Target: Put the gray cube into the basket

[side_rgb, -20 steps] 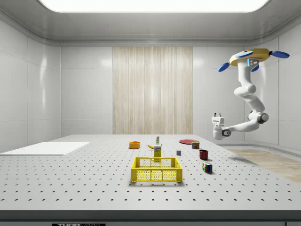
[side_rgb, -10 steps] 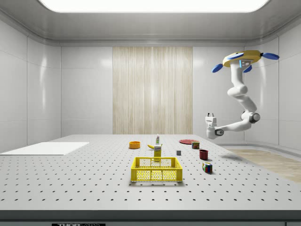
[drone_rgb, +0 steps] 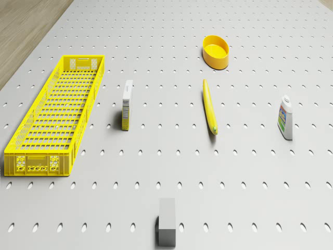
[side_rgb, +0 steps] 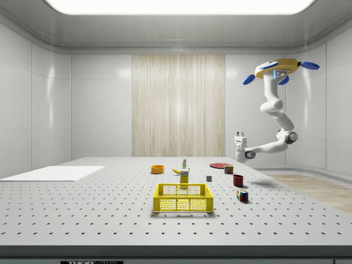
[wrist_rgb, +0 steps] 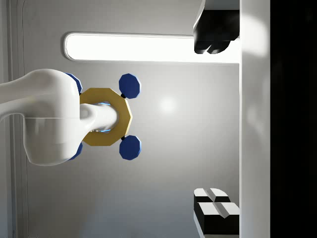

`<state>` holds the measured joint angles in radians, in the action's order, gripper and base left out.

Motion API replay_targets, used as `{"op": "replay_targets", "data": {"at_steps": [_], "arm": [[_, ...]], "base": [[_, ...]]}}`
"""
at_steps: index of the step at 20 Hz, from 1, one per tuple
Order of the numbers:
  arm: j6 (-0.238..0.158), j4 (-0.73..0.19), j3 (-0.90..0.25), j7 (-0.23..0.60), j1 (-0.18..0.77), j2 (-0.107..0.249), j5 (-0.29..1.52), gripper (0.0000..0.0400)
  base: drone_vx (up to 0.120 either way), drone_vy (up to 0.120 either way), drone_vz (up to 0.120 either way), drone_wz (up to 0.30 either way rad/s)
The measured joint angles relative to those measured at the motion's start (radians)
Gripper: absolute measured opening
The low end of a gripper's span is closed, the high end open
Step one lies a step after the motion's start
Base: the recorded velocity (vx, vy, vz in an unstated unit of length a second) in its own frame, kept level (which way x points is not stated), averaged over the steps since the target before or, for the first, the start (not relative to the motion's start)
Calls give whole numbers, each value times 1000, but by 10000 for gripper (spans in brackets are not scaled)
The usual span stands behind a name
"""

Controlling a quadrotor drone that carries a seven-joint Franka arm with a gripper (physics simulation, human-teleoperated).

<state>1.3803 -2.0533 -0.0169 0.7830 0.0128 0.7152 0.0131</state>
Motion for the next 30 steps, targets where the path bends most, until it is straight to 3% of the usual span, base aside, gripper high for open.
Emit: {"op": "replay_targets", "data": {"at_steps": [12, 19, 22, 26, 30], "arm": [[10, -12, -78, 14, 24, 8, 110, 400], [23, -70, -271, 54, 86, 24, 384, 400], [35, -157, -425, 95, 140, 44, 616, 400], [47, -379, -679, 202, 256, 93, 1040, 400], [6, -627, -902, 372, 438, 151, 1474, 400]], "base": [[120, 0, 0, 0], [120, 0, -40, 0], [120, 0, -53, 0], [120, 0, -120, 0], [120, 0, -120, 0]]}}
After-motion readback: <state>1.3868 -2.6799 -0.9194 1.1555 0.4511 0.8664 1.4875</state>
